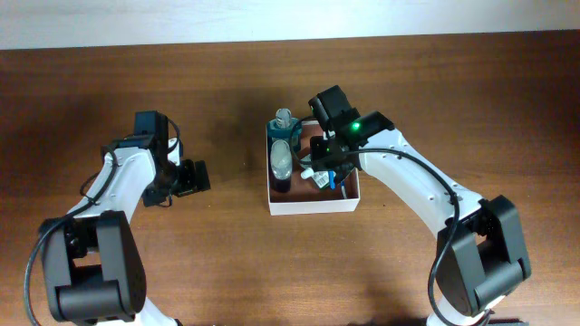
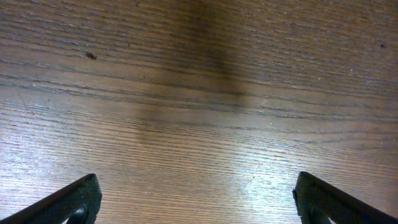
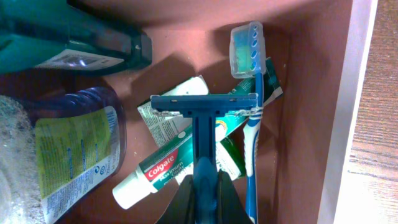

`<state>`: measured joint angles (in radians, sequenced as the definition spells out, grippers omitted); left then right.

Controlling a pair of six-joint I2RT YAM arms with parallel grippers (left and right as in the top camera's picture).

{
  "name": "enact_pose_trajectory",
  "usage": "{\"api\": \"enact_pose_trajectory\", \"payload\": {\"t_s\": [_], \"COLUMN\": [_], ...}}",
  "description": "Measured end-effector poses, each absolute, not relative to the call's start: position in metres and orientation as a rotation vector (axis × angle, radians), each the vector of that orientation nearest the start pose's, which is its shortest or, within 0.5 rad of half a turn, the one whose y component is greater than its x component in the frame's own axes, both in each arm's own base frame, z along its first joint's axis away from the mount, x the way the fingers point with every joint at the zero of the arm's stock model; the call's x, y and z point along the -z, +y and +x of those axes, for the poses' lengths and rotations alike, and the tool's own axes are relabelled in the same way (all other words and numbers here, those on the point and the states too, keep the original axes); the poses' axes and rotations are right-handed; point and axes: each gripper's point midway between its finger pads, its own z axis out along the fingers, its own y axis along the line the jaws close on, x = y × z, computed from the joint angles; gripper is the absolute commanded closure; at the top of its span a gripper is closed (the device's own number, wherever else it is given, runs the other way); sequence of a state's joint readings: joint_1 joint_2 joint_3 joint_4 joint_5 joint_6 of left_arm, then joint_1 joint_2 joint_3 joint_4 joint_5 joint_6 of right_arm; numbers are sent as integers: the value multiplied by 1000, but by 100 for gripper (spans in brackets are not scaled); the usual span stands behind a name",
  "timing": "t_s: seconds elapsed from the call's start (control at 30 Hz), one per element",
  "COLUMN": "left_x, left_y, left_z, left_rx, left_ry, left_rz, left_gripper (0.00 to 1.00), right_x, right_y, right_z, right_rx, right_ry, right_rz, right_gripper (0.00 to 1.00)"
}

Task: Pack container
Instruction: 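Carry the blue razor over the box and lower it inside, then open the right gripper to release the razor into the box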

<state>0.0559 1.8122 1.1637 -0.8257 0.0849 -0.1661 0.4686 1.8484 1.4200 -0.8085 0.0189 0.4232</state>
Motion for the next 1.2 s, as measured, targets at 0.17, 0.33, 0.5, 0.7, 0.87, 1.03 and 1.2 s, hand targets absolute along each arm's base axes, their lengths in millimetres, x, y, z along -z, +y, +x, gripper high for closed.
{"api": "enact_pose_trajectory", "payload": {"t_s": [0.17,0.33,0.5,0.7,0.87,1.03,1.2], "left_x": [-26,-26,-26,-26,-26,-26,-26], "left_y": [4,4,4,4,4,4,4], "left_z": [339,339,339,339,339,339,339], "left_rx": [137,137,137,137,137,137,137], "left_ry": [3029,3029,3029,3029,3029,3029,3029], "left_rz": [-331,-331,-331,-331,-331,-331,-331], "left_gripper": [1,1,1,1,1,1,1], "right_x": [-89,-88,-84,-80,-71,-65,-58], "right_y": [188,189,189,190,190,190,190], "right_z": [379,381,381,384,384,383,383], "right_rx": [-185,-190,-189,-191,-180,-172,-163], "right_ry": [2814,2804,2806,2803,2822,2835,2850], "right_rz": [-59,-59,-59,-58,-59,-56,-55], "right_gripper": [95,95,95,95,95,89,88]}}
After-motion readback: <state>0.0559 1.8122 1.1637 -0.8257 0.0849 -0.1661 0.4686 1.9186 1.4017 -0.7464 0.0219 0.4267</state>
